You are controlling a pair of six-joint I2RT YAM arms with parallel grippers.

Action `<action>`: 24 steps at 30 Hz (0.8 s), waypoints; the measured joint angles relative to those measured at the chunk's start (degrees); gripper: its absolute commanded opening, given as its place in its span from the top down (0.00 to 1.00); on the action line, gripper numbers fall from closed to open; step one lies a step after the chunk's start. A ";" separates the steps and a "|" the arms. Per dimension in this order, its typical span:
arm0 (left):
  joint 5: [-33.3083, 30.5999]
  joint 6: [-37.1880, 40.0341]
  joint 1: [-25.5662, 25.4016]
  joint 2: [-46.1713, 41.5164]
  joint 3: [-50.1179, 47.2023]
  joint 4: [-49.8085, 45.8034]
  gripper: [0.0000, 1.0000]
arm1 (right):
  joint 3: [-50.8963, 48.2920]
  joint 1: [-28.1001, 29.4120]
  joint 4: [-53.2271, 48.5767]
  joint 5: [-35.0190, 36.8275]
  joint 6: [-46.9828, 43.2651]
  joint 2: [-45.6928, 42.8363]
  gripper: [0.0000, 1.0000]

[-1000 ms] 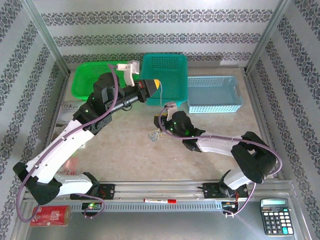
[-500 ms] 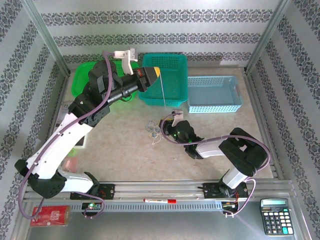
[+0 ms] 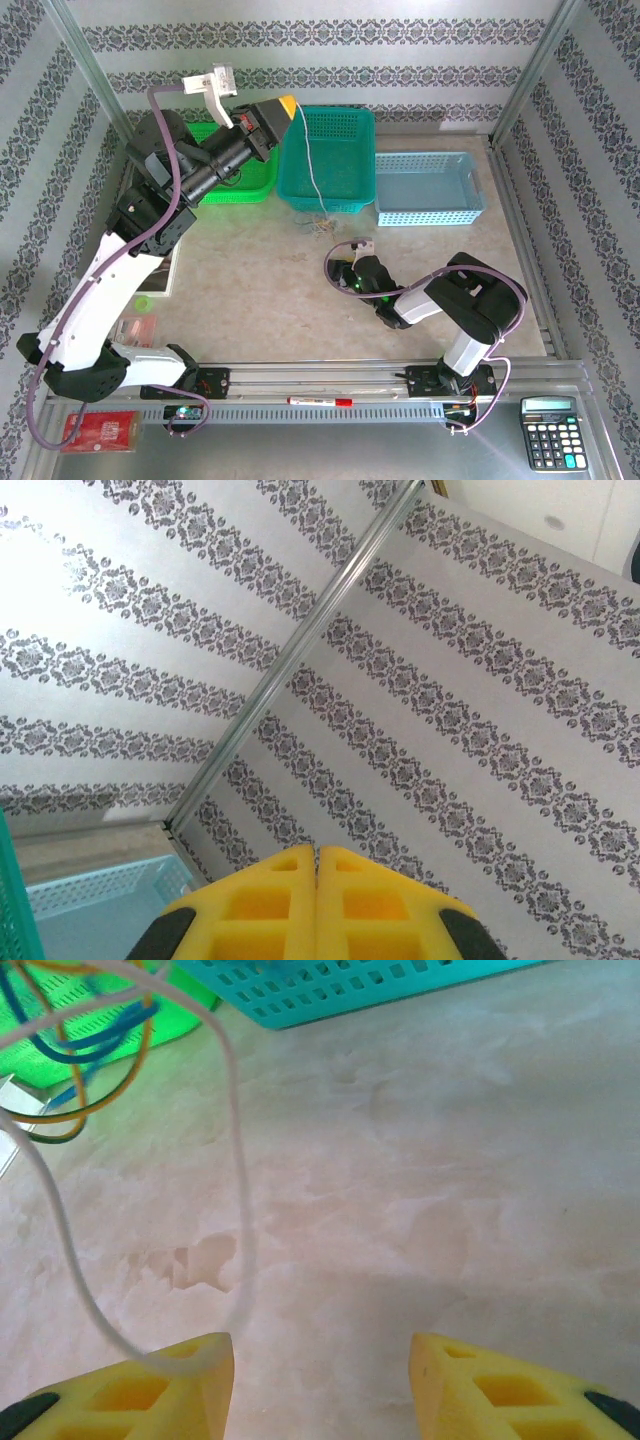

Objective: Untangle the cables

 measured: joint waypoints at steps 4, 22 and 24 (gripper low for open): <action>0.00 0.00 0.00 -0.20 -2.51 0.66 1.00 | -0.59 0.00 -0.22 -0.28 0.00 -0.15 0.45; -0.52 0.04 0.00 -4.96 -19.85 2.54 1.00 | -1.36 0.00 -10.84 -6.60 -0.98 -19.12 0.41; -1.09 0.44 0.00 -5.68 -21.07 2.71 1.00 | -1.36 0.00 -11.89 -7.58 -0.52 -20.28 0.40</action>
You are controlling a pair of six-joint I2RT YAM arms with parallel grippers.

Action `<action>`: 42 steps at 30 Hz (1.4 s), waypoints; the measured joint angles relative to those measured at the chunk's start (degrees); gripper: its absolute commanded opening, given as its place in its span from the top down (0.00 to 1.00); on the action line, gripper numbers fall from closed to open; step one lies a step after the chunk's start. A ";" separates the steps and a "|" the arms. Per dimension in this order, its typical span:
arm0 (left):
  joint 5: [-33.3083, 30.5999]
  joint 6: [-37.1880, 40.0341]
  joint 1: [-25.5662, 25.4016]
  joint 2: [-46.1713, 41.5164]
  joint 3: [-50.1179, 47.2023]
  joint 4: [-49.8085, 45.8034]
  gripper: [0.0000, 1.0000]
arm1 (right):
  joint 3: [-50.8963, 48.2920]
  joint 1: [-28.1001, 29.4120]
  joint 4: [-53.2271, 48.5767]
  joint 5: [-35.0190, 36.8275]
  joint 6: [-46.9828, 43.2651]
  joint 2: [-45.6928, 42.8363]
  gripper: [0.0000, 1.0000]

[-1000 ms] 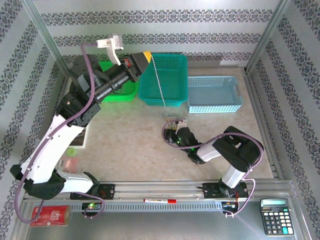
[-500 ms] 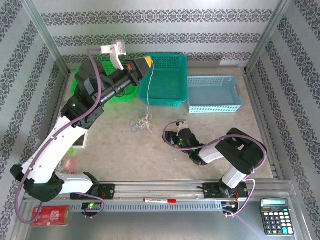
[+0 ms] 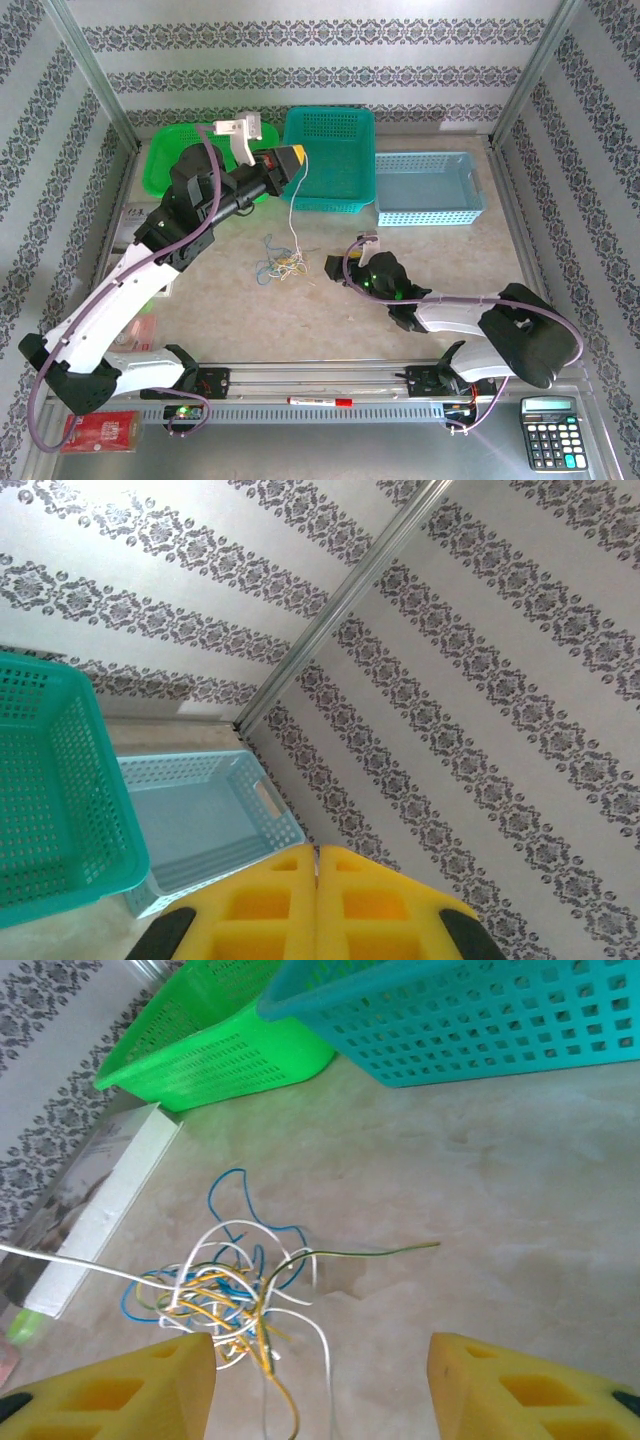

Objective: Untangle the cables

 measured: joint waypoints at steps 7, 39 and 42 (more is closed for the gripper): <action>-2.78 1.95 0.00 -1.14 -4.22 0.15 1.00 | 0.11 1.14 -2.62 -2.64 1.25 0.02 0.40; -6.64 5.68 0.00 -3.32 -4.92 0.13 1.00 | 4.76 4.50 1.70 -5.62 5.70 18.45 0.63; -6.64 5.66 0.00 -3.32 -4.92 0.11 1.00 | 4.96 4.50 2.03 -5.62 5.92 19.45 0.69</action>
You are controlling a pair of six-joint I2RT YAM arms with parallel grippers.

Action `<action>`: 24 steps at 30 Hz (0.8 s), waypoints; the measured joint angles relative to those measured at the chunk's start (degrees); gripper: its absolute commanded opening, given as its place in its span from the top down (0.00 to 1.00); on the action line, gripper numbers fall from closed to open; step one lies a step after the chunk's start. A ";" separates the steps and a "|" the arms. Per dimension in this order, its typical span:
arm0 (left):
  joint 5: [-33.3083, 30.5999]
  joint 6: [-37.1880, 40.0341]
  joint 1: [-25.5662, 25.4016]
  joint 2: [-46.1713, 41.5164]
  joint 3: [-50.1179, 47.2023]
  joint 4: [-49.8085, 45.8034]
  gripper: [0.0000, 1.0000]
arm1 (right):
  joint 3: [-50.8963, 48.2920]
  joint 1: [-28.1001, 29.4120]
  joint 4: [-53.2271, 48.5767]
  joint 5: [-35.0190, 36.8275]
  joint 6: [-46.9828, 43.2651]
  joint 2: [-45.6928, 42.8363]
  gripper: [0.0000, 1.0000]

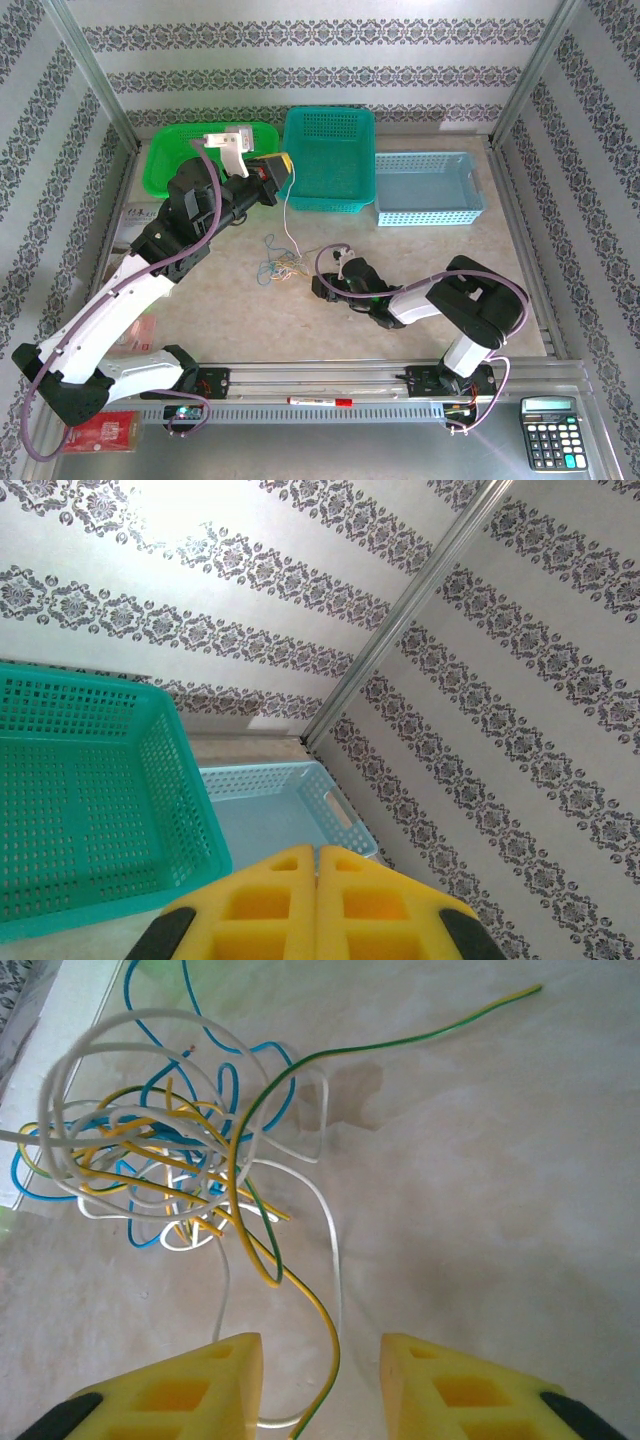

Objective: Untangle the cables

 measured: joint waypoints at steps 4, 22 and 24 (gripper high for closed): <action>0.00 0.02 0.00 0.00 0.02 0.00 1.00 | 0.04 0.00 0.11 0.24 0.33 0.68 0.86; -3.91 -0.11 0.37 -5.57 -11.96 0.02 1.00 | -1.25 -2.78 -7.15 0.46 -2.91 -18.32 1.00; -4.85 -0.28 0.55 -5.70 -15.02 0.04 1.00 | -1.03 -3.19 -10.36 0.48 -4.02 -23.12 1.00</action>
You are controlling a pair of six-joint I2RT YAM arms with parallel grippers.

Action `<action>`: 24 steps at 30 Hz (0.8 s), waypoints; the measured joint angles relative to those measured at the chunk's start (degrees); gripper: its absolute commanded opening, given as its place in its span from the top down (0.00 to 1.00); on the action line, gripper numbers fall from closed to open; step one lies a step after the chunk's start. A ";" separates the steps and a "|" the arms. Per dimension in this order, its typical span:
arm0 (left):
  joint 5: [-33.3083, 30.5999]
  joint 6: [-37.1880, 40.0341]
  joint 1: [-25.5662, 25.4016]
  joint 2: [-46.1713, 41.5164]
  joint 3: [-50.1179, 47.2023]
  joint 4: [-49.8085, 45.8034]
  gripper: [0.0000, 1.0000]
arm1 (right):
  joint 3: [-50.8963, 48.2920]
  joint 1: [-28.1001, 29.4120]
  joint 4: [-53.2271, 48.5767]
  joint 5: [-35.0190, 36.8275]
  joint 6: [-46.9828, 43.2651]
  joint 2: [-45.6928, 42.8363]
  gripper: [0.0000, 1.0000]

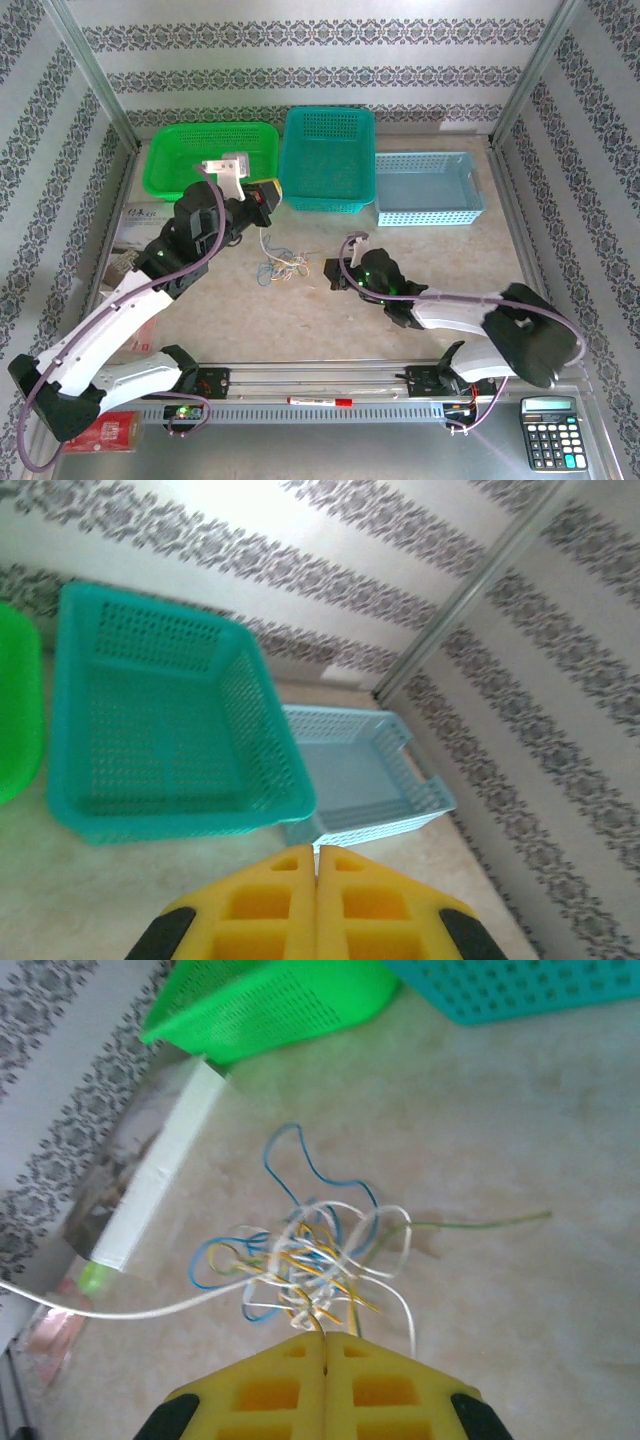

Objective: Untangle the cables

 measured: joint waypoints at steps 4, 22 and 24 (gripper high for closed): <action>-1.14 -0.20 0.28 0.07 -4.94 0.00 0.90 | 1.90 -0.74 -6.64 0.15 -2.10 -7.34 1.00; 2.97 4.74 0.96 1.57 -15.28 2.99 0.04 | 11.04 -3.52 -22.27 -1.66 -8.02 -14.14 1.00; 5.16 5.99 0.96 1.49 -18.03 4.28 0.04 | 11.89 -3.78 -23.23 -1.84 -8.15 -14.10 1.00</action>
